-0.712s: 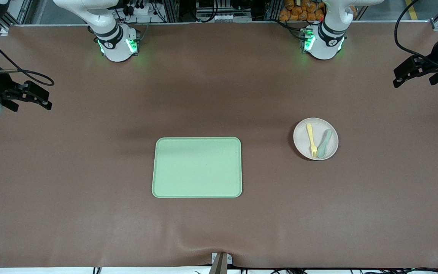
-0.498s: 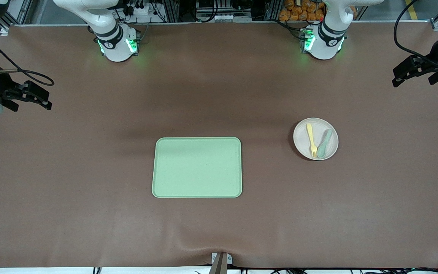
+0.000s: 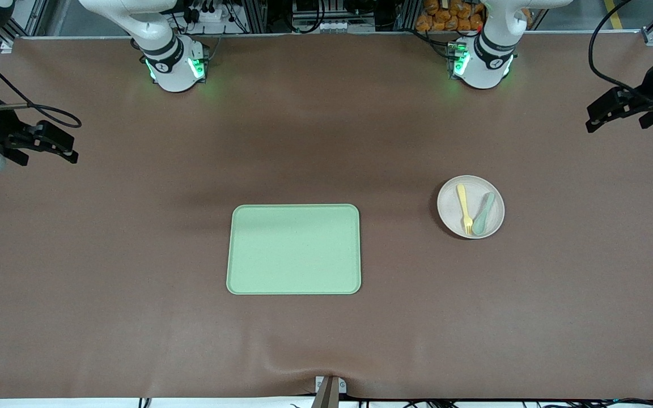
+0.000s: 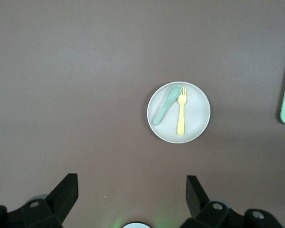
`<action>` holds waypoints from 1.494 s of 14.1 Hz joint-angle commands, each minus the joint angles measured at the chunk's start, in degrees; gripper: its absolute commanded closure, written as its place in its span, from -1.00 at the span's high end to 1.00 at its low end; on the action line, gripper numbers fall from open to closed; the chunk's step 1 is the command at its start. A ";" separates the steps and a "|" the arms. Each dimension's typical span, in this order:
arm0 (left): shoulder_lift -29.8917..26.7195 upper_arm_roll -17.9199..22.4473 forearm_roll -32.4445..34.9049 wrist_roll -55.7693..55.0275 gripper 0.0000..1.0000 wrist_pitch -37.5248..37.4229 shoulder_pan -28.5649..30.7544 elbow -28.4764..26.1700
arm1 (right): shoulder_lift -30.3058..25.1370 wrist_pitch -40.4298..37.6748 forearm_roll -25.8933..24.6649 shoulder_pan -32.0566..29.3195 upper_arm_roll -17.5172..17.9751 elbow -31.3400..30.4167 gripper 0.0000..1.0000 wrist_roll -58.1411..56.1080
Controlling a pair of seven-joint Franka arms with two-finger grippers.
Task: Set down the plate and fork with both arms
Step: 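Reach the left gripper toward the rim of the white plate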
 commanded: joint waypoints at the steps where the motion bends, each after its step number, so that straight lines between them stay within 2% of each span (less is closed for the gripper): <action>1: 5.78 0.21 -1.10 1.93 1.00 1.67 0.02 0.71 | -1.25 -0.27 0.72 0.29 -0.30 -0.38 1.00 -0.39; 3: 7.46 0.21 -1.10 2.02 1.00 6.75 0.11 -3.05 | -1.86 -0.10 0.81 0.03 -0.30 -0.73 1.00 -0.39; 7: 7.46 0.21 -1.02 2.10 1.00 23.88 1.16 -16.67 | -1.34 -0.10 0.72 0.30 -0.30 -0.56 1.00 -0.39; 14: 13.78 -0.05 -1.19 4.03 1.00 43.84 3.80 -28.98 | -0.63 -0.89 0.72 0.03 -0.30 0.24 1.00 -0.39; 15: 14.92 -0.05 -1.10 5.17 1.00 45.09 3.89 -29.52 | -0.98 -0.89 0.72 0.03 -0.30 0.06 1.00 -0.39; 16: 16.24 -0.05 -1.10 6.57 0.90 45.27 3.89 -29.53 | -0.99 -0.80 0.81 0.03 -0.30 0.06 1.00 -0.39; 17: 17.38 -0.14 -1.10 8.07 0.69 45.45 3.89 -29.35 | -0.99 -0.80 0.72 0.03 -0.22 0.06 1.00 -0.39; 21: 20.90 -0.67 -1.10 8.78 0.50 47.56 3.54 -29.27 | -0.29 -0.98 0.72 -0.32 -0.13 0.24 1.00 -0.39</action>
